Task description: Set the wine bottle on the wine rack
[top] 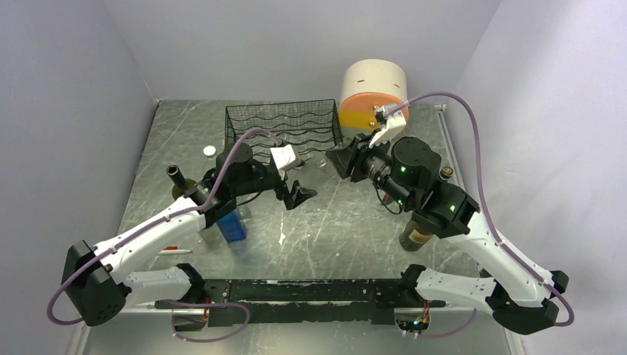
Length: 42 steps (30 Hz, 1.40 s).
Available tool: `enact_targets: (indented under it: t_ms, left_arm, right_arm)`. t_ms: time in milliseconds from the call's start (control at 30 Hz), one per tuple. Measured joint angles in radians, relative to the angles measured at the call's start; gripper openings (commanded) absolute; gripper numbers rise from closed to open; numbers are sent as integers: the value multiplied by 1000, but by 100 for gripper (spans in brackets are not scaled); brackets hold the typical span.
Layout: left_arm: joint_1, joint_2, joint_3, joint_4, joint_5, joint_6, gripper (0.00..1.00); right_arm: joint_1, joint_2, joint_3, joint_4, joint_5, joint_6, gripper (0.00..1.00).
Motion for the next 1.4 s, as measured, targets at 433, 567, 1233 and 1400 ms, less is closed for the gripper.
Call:
enact_targets:
  t_ms: [433, 567, 1233, 1400]
  left_arm:
    - [0, 45, 126, -98, 48, 30, 96]
    - [-2, 51, 146, -90, 69, 32, 90]
    - [-4, 82, 167, -56, 55, 173, 7]
    - [0, 50, 131, 10, 9, 389, 7]
  right_arm:
    - [-4, -36, 0, -6, 4, 5, 0]
    - [-4, -71, 0, 0, 5, 5, 0]
    - [-4, -146, 60, -95, -36, -33, 87]
    - [-4, -174, 119, -174, -18, -59, 88]
